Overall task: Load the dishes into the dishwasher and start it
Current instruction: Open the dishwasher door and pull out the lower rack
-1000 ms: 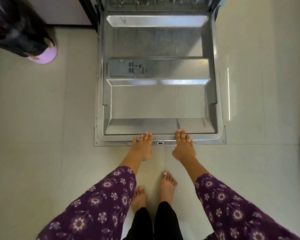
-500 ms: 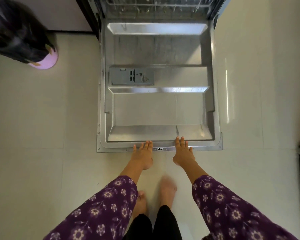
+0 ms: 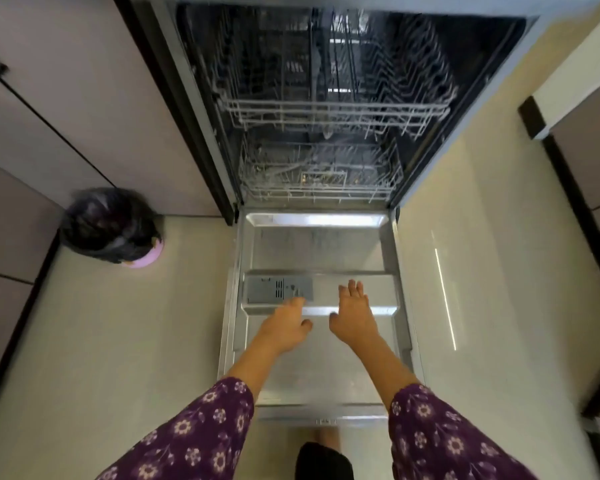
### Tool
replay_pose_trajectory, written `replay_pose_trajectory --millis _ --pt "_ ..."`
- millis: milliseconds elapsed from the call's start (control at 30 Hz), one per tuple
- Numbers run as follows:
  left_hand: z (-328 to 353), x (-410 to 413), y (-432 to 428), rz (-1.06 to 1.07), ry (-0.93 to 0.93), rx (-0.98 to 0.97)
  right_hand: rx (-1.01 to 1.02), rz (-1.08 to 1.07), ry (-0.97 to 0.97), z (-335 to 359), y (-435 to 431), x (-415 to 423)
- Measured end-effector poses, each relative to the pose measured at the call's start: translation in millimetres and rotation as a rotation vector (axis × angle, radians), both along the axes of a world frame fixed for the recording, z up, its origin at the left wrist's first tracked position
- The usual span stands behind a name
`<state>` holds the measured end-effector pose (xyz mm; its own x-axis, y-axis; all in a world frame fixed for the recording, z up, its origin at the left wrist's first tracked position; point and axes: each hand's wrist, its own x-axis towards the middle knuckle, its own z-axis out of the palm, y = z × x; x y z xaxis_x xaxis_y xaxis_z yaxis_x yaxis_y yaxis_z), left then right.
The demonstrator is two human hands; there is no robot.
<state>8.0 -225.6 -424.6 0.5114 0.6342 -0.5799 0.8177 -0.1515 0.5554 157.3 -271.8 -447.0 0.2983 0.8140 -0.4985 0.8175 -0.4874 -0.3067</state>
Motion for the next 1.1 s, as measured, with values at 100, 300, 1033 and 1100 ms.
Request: replay_pose_trajectory --millis 100,300,1033,1100 --pt "23.8 17.1 52.9 0.053 -0.086 0.104 0.089 0.009 0.002 25.5 65.2 23.8" --pt "53.4 59.6 156.1 0.089 -0.168 0.322 0.221 0.054 -0.026 44.2 177.2 77.5" --pt "52.9 146.8 316.5 -0.183 -0.059 0.993 -0.013 0.181 -0.101 -71.3 311.8 138.7" --pt "51.3 146.1 316.6 -0.194 -0.051 1.003 0.025 0.167 -0.132 -75.9 313.6 140.0"
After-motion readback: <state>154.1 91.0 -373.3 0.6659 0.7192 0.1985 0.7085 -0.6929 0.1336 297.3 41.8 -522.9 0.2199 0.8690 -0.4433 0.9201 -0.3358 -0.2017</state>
